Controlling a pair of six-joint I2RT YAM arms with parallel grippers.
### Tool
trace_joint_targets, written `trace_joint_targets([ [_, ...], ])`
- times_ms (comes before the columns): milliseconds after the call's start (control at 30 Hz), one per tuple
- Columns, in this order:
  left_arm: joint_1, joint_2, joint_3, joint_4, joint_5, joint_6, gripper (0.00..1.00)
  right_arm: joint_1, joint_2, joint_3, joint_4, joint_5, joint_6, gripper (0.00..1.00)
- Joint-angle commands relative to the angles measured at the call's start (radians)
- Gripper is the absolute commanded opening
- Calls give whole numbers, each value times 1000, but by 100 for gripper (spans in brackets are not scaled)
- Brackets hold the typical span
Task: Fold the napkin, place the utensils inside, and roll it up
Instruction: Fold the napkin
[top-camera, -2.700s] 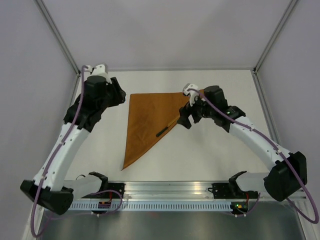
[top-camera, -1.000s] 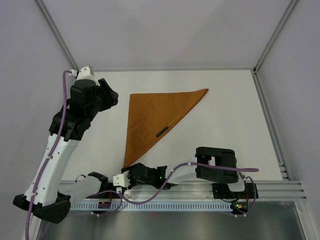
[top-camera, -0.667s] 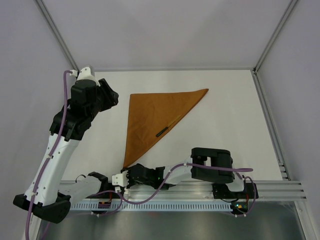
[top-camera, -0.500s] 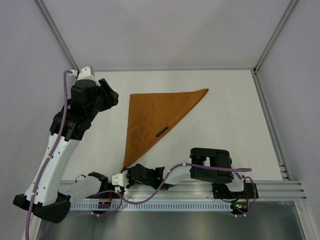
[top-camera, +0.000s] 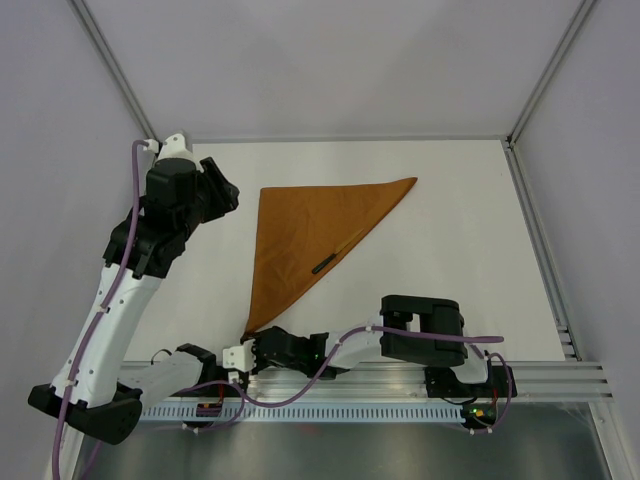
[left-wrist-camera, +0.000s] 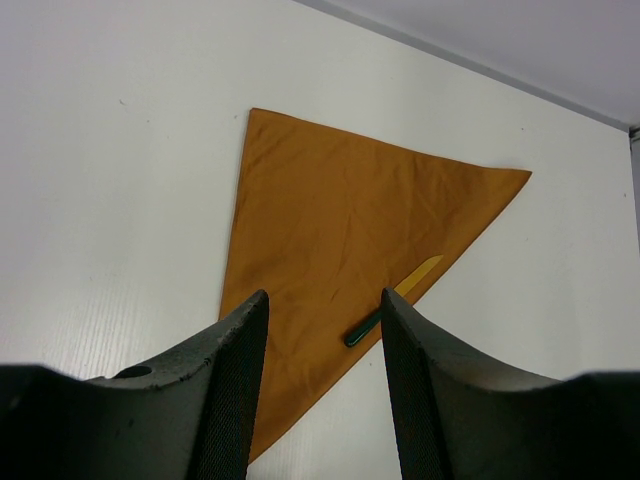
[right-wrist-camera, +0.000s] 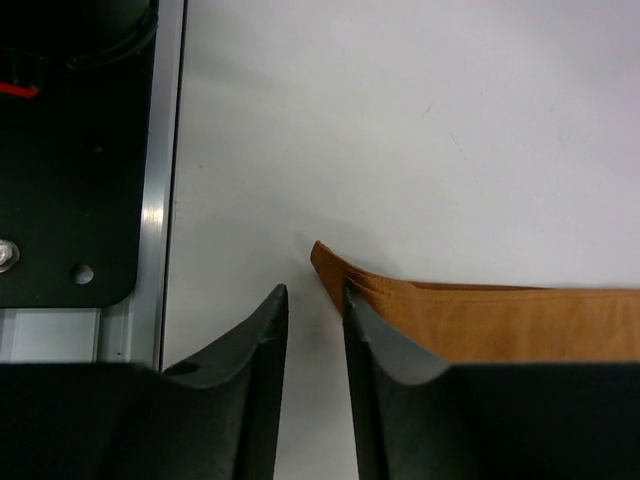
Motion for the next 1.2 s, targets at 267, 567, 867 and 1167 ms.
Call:
trace_joint_targets([
  [267,-1,10,-7,40,23,35,55,-4,-84,-64,33,-65,-26,54],
  [567,-1,16,-15,43,18,43,55,-18,-62,-41,44,-96,-35,55],
  [867,-1,27,-12,47,24,48,55,-53,-4,30,27,-106,-32,52],
  [1167,-1,39,-10,55,33,48,55,-56,4,24,27,-117,-21,48],
])
